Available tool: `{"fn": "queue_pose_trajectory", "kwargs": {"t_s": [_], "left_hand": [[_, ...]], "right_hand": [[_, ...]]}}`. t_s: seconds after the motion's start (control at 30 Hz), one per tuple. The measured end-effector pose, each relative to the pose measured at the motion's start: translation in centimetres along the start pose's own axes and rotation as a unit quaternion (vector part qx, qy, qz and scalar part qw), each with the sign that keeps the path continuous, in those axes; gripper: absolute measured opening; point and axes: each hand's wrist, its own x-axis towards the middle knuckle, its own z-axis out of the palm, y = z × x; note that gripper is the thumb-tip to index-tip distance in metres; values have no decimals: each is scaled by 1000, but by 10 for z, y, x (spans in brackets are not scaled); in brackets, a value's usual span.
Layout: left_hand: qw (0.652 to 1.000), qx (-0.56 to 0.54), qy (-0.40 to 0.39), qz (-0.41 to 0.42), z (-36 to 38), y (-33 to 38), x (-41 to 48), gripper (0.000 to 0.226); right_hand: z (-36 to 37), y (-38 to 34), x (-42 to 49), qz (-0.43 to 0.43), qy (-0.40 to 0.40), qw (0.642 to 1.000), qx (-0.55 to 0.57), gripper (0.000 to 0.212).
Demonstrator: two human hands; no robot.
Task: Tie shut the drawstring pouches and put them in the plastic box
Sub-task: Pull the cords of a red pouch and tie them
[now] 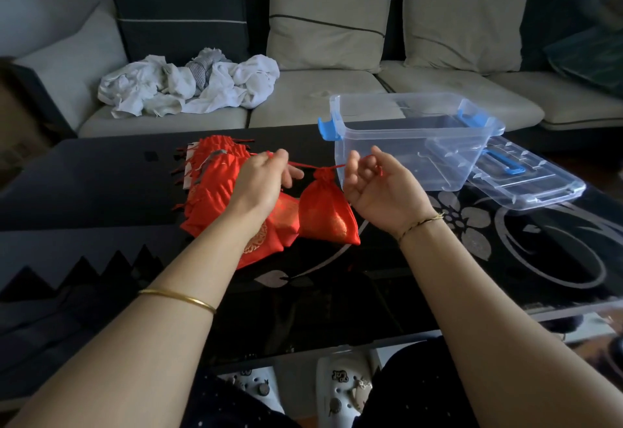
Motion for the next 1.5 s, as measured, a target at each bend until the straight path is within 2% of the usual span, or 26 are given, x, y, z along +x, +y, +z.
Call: {"fn": "queue_pose_trajectory", "kwargs": {"t_s": [0.07,0.13,0.2,0.33,0.4,0.5,0.57,0.7,0.83,0.93,1.13,1.27,1.5], "left_hand": [[992,-118,26,-45,0,5,1,46],[975,-216,3,-58,4,10,-4,46],[964,-258,-36,-61,10,13,-9,45],[991,-99,-93,-19,12,14,-11,30],[991,-34,-129,3,12,14,-12,13],[988,28,-150,33,13,17,-13,3],[987,34,-152,42,13,18,-13,4],[987,20,-153,32,13,17,-14,10],[988,-19,-153,14,11,15,-14,10],[992,-44,-120,-2,11,13,-14,13],[995,-53,-75,-34,13,13,-13,13],[996,-44,-72,-38,17,17,-13,13],[994,-66,-40,-74,20,18,-11,19]], "right_hand": [[-6,2,3,25,44,998,-27,36],[-12,8,7,48,90,992,-70,36],[-13,10,9,38,113,989,-90,36],[0,0,7,-62,75,978,-185,33],[9,-2,3,-119,53,952,-278,30],[21,1,-2,-175,28,904,-390,30],[28,4,-3,-190,25,885,-423,35],[31,5,-3,-146,59,883,-442,47],[29,8,-3,-137,54,862,-485,18],[26,6,-4,-166,44,823,-542,12],[17,11,-3,-244,6,686,-685,18],[14,10,-3,-290,1,659,-694,13],[17,11,-5,-332,9,573,-750,11]]}}
